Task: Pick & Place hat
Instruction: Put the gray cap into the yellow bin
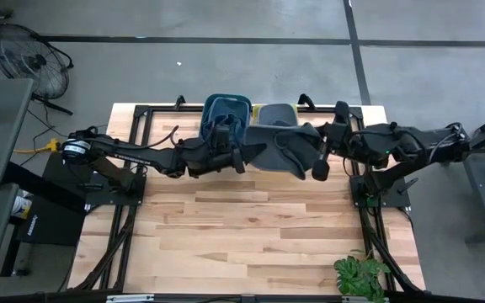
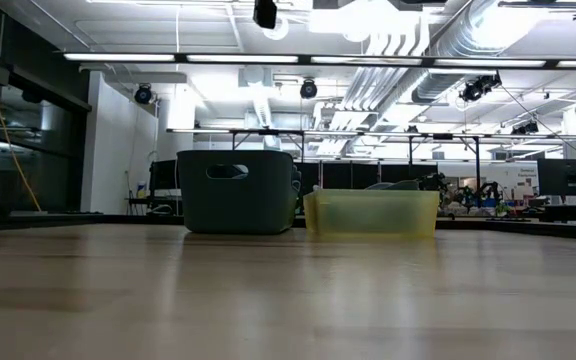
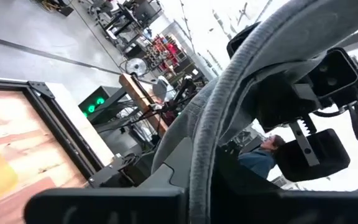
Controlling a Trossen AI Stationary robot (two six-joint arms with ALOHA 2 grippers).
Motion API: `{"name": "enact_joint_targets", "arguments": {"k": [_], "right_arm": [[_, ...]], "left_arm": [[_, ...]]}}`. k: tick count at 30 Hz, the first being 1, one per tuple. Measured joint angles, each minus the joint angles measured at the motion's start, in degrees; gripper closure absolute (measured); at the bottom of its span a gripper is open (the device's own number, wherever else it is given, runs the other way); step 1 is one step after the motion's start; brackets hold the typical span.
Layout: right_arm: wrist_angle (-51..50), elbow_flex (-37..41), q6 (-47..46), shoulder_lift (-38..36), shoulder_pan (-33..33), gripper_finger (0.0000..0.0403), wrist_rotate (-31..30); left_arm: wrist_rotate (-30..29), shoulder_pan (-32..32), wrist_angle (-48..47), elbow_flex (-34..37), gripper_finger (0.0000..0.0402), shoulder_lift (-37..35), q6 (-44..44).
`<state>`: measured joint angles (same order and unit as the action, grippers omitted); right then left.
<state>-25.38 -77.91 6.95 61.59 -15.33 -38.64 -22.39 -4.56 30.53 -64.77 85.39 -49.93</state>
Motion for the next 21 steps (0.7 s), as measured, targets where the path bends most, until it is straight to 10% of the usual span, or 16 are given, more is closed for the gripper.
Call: {"name": "enact_joint_targets", "arguments": {"k": [13,21], "right_arm": [[-4.48,-0.02,-9.95,-6.51,-0.07,0.0287,4.6],[-8.83,-0.07,-17.17,-12.5,-0.07,0.0213,15.17]], "left_arm": [[4.06,0.09,-3.35,0.1,0.0397,0.06,0.93],[22.51,2.88,-10.91,0.17,0.0397,0.1,-2.09]]}}
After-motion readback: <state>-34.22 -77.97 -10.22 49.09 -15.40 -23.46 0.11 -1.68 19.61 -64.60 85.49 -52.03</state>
